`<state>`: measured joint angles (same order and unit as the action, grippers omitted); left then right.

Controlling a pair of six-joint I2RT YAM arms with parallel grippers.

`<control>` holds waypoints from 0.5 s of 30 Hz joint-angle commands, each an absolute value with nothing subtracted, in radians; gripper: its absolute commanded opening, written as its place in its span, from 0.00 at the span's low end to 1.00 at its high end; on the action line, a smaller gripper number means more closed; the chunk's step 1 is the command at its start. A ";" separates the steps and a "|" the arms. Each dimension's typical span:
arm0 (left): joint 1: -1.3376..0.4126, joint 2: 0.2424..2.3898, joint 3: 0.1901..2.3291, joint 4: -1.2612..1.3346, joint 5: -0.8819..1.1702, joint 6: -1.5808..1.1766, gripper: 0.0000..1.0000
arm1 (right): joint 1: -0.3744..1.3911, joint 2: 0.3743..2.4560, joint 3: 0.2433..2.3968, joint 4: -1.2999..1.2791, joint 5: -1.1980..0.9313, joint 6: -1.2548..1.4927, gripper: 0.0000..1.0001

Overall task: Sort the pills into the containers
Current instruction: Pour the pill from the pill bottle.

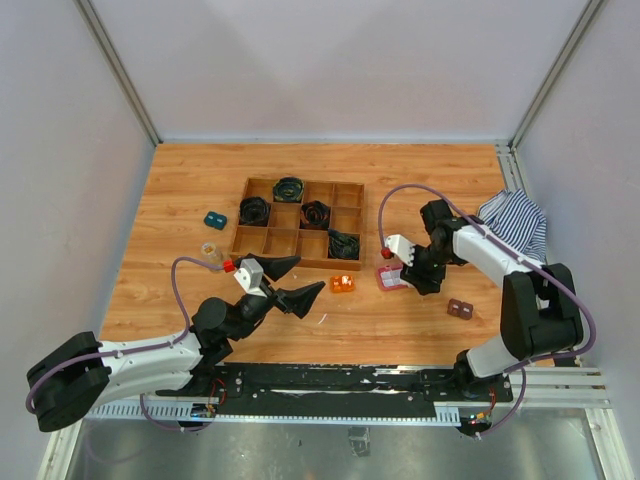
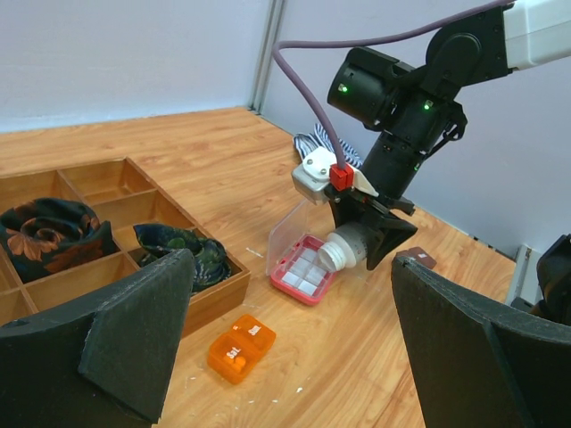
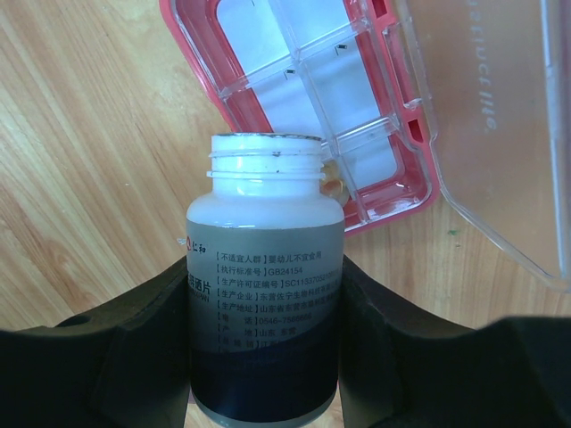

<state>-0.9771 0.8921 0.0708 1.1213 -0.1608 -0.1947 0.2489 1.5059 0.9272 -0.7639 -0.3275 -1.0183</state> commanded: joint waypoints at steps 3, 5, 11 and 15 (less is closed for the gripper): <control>-0.974 0.879 0.055 1.169 -0.173 -0.181 0.99 | 0.277 1.521 0.967 -0.809 -0.297 -0.996 0.01; -0.974 0.879 0.054 1.170 -0.173 -0.181 0.99 | 0.281 1.523 0.969 -0.814 -0.294 -0.995 0.01; -0.974 0.879 0.054 1.172 -0.173 -0.181 0.99 | 0.287 1.536 0.983 -0.822 -0.278 -0.987 0.01; -0.974 0.878 0.052 1.172 -0.173 -0.180 0.99 | 0.296 1.547 0.995 -0.832 -0.267 -0.982 0.00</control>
